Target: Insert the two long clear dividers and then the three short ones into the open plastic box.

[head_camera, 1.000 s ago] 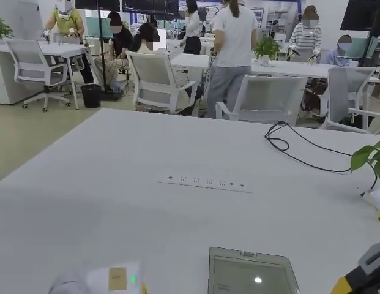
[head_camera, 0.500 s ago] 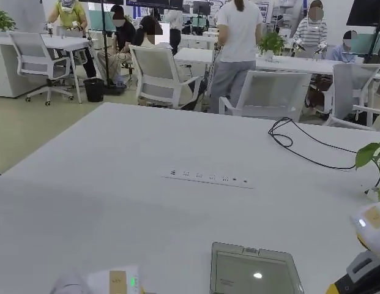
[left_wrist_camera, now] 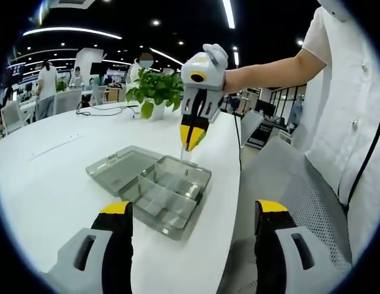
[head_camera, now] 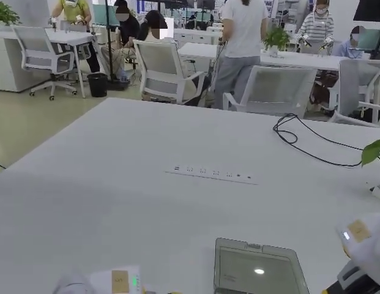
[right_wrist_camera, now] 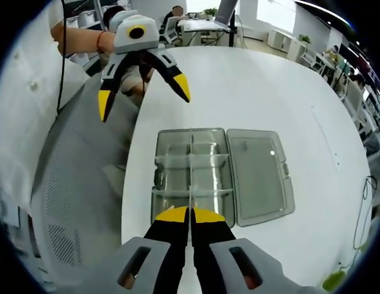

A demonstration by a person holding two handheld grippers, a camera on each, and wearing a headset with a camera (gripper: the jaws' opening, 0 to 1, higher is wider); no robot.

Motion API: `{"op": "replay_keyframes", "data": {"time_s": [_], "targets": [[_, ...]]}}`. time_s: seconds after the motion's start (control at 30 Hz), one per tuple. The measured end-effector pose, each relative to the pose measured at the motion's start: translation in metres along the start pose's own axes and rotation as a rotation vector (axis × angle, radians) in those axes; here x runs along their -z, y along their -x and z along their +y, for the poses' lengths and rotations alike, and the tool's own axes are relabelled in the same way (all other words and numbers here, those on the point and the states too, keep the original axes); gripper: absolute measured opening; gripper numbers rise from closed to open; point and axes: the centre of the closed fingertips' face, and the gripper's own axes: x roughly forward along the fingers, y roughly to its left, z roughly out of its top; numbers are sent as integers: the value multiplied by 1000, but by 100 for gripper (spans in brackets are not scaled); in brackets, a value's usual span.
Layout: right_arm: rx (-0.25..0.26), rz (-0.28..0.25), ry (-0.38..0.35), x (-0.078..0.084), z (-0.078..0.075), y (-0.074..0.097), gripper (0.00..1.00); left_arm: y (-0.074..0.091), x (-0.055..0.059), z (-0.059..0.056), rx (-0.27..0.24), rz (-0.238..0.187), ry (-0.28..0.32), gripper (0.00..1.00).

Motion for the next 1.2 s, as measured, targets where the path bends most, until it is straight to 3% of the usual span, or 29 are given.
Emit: {"op": "replay_keyframes", "data": {"time_s": [0.6,1.2], "targets": [[-14,32,10,5,-1,-11,3,1,-1,-1,0,-4,5,82],[11,-4,13,11,-1,-22,3,0,-1,-3,1,-7,12,82]]}}
